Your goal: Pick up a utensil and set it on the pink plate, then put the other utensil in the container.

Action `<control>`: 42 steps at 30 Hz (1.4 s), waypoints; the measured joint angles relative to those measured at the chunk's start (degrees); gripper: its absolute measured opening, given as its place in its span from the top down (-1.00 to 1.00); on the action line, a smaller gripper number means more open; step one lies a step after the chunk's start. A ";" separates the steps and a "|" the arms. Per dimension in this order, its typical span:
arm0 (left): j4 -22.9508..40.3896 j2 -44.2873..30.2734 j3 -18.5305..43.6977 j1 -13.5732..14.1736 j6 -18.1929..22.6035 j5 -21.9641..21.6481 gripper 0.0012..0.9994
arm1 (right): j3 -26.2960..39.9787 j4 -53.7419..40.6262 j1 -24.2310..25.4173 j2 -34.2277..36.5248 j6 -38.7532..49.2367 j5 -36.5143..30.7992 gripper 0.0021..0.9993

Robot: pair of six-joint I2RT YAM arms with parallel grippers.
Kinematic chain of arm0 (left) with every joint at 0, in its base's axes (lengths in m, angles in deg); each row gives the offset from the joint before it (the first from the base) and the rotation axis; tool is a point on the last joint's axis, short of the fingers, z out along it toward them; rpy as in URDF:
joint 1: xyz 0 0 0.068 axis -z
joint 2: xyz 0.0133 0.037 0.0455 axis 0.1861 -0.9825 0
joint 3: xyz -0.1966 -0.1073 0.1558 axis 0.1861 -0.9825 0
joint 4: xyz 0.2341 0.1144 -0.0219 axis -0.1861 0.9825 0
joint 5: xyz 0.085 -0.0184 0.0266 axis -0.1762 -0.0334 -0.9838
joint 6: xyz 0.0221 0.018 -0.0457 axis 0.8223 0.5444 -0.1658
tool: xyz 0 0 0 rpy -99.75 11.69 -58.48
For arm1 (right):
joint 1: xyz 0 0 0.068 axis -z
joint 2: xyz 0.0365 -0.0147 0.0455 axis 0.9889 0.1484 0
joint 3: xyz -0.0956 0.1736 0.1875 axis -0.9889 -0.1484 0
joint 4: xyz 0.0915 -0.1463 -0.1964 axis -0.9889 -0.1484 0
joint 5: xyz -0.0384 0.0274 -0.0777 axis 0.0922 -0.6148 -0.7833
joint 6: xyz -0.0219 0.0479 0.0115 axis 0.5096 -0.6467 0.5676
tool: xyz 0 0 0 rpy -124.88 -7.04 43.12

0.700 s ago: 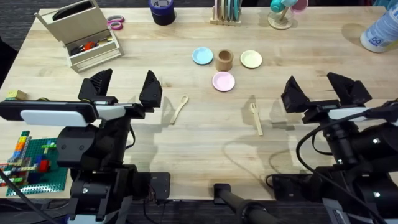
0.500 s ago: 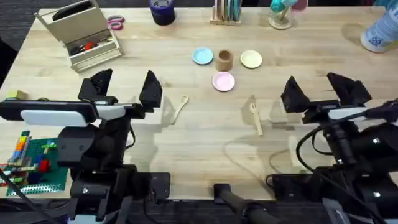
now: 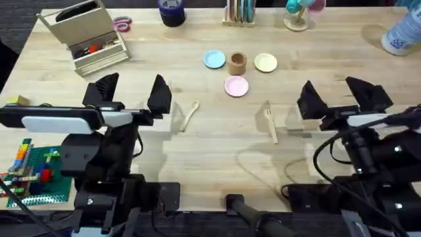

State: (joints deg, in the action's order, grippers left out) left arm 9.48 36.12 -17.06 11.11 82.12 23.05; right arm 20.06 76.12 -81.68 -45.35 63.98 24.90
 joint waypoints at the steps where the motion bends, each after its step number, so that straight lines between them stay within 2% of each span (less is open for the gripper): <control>1: 0.00 0.00 0.00 0.00 0.00 0.03 -0.99 | 0.00 0.00 0.00 0.00 0.00 0.00 -1.00; 10: -1.86 0.00 0.13 0.02 -0.02 1.38 -0.99 | 0.30 -0.84 0.00 0.00 0.00 -0.02 -0.99; 16: 5.51 0.00 4.90 0.02 -0.23 1.76 -0.99 | 6.88 -14.82 0.00 0.10 0.00 0.45 -0.99; 23: 19.04 -0.08 18.37 0.02 -0.26 1.79 -0.99 | 20.44 -27.85 0.00 0.80 -0.04 0.49 -0.99; 28: 27.42 -4.21 29.12 0.02 -0.20 1.79 -0.99 | 30.92 -34.74 0.00 6.26 0.08 0.50 -0.99; 42: 51.72 -30.99 58.92 0.02 5.86 1.84 -0.99 | 55.79 -51.17 0.00 32.97 5.31 0.48 -0.99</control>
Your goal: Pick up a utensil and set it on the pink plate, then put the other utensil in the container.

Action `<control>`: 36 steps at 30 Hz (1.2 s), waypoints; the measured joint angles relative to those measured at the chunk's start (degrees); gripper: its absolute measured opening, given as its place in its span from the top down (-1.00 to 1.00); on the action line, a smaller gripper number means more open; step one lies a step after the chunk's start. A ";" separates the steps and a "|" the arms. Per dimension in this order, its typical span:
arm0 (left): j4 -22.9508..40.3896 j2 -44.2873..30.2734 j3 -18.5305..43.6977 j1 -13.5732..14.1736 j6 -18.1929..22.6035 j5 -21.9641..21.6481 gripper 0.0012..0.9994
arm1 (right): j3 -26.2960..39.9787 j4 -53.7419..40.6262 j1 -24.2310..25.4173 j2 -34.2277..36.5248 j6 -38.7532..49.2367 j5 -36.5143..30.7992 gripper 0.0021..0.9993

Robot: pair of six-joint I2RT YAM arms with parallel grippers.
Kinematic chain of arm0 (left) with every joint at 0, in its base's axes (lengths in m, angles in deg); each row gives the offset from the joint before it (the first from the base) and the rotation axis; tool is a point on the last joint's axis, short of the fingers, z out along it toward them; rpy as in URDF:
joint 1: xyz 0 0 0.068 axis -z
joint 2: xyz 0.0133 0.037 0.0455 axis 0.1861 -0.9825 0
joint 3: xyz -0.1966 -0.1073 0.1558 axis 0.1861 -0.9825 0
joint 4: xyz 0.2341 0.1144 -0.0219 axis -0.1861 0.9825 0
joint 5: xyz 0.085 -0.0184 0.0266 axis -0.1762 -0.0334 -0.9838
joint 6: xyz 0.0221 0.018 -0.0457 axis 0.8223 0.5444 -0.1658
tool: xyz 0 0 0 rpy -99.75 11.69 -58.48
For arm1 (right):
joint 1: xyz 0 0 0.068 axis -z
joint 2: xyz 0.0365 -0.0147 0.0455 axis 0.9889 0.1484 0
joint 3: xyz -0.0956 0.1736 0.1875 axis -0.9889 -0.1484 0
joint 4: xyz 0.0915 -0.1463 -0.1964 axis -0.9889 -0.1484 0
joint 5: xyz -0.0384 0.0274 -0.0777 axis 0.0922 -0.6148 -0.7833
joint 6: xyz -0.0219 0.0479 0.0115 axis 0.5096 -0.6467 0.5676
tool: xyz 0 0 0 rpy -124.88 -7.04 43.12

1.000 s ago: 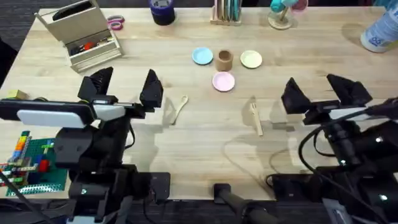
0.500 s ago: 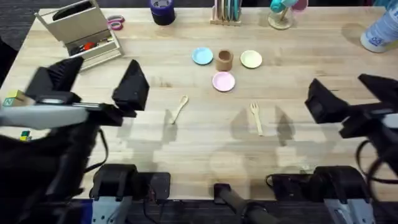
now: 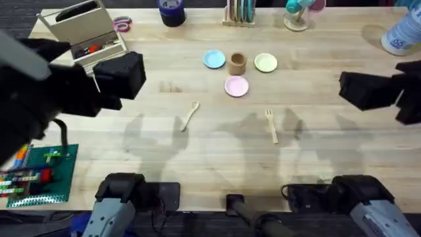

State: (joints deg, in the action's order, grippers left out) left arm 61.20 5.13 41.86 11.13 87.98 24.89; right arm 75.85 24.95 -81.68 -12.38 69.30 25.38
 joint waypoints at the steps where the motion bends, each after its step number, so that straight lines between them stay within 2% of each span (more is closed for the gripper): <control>1: 2.06 -1.76 1.65 0.00 0.30 0.12 -0.99 | 1.31 -0.87 0.00 1.52 0.10 0.00 -0.99; 6: 10.61 -11.13 8.96 0.00 2.26 1.57 -0.99 | 7.78 -5.87 0.00 8.96 0.52 0.00 -0.99; 14: 15.63 -21.91 15.33 0.00 3.69 2.55 -0.99 | 11.97 -6.80 0.00 17.56 0.66 0.00 -0.99; 36: 16.72 -24.25 15.86 0.12 4.02 10.00 -0.99 | 12.06 -4.70 0.00 19.35 0.66 0.00 -1.00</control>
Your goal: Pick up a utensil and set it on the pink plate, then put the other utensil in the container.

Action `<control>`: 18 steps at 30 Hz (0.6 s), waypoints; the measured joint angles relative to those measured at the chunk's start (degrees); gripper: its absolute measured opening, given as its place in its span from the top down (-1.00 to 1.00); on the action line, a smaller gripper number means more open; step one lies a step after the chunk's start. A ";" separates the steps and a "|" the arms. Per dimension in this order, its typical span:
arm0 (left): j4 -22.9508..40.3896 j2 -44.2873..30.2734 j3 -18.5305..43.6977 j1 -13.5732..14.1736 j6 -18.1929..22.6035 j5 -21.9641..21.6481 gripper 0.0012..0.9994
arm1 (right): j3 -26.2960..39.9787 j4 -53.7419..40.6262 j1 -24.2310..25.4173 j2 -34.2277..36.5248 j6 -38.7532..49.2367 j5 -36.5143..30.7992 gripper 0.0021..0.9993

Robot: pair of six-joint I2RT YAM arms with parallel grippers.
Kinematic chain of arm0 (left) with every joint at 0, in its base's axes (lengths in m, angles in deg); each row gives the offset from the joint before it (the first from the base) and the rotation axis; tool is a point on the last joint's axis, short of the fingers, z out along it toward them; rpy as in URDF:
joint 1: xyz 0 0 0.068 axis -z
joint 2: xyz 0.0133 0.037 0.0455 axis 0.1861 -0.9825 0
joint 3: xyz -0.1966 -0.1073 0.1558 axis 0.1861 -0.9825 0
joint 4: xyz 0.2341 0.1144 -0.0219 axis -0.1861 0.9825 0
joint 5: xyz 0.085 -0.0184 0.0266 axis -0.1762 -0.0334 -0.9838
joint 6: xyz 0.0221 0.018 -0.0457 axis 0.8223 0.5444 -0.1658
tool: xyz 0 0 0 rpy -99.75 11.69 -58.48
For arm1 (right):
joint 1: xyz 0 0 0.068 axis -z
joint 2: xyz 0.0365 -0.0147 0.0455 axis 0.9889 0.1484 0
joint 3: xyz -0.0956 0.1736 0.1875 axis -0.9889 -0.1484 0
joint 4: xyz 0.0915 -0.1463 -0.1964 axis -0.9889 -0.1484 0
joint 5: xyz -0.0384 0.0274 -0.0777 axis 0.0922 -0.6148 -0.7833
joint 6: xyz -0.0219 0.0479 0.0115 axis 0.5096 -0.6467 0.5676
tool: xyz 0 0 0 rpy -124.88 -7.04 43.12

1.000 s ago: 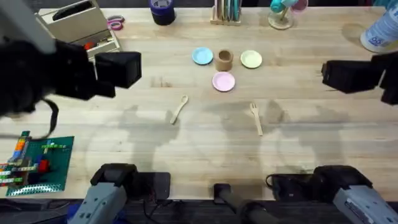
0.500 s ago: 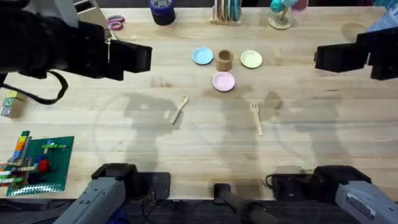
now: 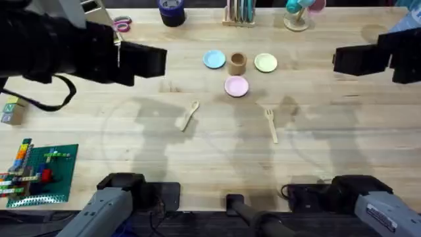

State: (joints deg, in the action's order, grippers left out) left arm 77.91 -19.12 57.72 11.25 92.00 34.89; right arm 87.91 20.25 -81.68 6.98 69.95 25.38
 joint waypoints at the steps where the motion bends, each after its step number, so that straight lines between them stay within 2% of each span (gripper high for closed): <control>1: 0.64 -0.37 0.04 0.21 0.00 0.07 -0.99 | 0.00 0.02 0.00 0.00 0.01 0.00 -1.00; 6: 3.81 -4.35 0.15 2.49 -0.05 0.20 -0.99 | 0.00 0.02 0.00 0.00 0.00 0.00 -1.00; 11: 3.91 -8.95 0.02 5.65 -1.56 -1.14 -0.99 | 0.00 0.02 0.00 0.01 0.00 0.00 -1.00; 18: -1.56 -9.63 -5.17 9.60 -3.90 -2.67 -0.99 | 0.00 0.02 0.00 0.00 0.00 0.00 -1.00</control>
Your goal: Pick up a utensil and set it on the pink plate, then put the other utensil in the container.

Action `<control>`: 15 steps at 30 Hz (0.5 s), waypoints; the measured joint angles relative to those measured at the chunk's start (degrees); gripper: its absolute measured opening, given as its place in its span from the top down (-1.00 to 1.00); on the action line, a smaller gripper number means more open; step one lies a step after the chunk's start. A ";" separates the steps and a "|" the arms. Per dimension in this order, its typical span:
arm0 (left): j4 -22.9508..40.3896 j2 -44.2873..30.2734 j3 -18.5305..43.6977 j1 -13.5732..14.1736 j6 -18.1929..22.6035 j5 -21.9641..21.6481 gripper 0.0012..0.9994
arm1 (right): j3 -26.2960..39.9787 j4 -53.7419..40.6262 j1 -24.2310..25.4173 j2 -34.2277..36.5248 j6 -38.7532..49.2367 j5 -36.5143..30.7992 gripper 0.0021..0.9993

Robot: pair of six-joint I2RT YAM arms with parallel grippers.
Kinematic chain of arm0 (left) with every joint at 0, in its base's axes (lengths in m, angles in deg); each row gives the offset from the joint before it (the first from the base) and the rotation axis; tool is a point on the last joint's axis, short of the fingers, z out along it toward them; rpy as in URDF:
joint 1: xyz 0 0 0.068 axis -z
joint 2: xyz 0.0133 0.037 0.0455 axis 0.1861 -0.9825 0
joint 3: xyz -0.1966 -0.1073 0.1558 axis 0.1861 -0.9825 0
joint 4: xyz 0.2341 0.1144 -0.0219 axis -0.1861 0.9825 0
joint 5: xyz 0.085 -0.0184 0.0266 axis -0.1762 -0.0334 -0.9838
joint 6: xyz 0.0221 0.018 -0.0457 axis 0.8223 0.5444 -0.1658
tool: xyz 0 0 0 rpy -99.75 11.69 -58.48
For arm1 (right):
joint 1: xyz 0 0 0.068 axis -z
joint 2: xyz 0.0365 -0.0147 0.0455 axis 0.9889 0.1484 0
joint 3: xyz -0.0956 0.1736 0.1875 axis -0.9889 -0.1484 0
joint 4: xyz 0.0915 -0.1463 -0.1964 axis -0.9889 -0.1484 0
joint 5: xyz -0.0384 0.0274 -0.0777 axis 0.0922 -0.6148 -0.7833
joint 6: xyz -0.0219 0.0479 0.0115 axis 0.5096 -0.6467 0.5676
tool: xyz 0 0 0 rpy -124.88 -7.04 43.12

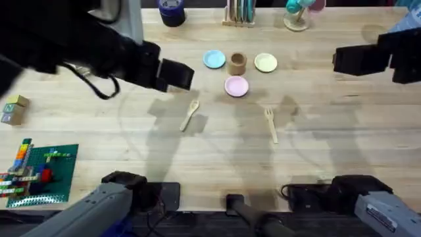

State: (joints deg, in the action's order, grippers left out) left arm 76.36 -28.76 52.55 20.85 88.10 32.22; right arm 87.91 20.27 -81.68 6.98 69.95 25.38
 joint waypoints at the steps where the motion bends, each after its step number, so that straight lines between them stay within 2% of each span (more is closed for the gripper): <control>1: -0.97 0.00 -1.39 0.30 -0.42 -0.13 -0.99 | 0.00 -0.02 0.00 0.00 0.00 0.00 -1.00; 5: -4.71 -0.02 -7.47 1.59 -2.39 -0.41 -0.99 | 0.00 0.00 0.00 0.00 0.00 0.00 -1.00; 9: -8.65 0.00 -12.69 4.02 -5.21 -0.53 -0.99 | 0.02 -0.01 0.00 0.00 0.00 0.00 -1.00; 15: -12.42 -1.32 -16.23 7.84 -9.59 -0.61 -0.99 | 0.04 0.00 0.00 0.00 0.02 0.00 -1.00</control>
State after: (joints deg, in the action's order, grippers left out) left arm 63.94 -30.07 36.32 28.69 78.51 31.62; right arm 87.95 20.27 -81.68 6.98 69.97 25.38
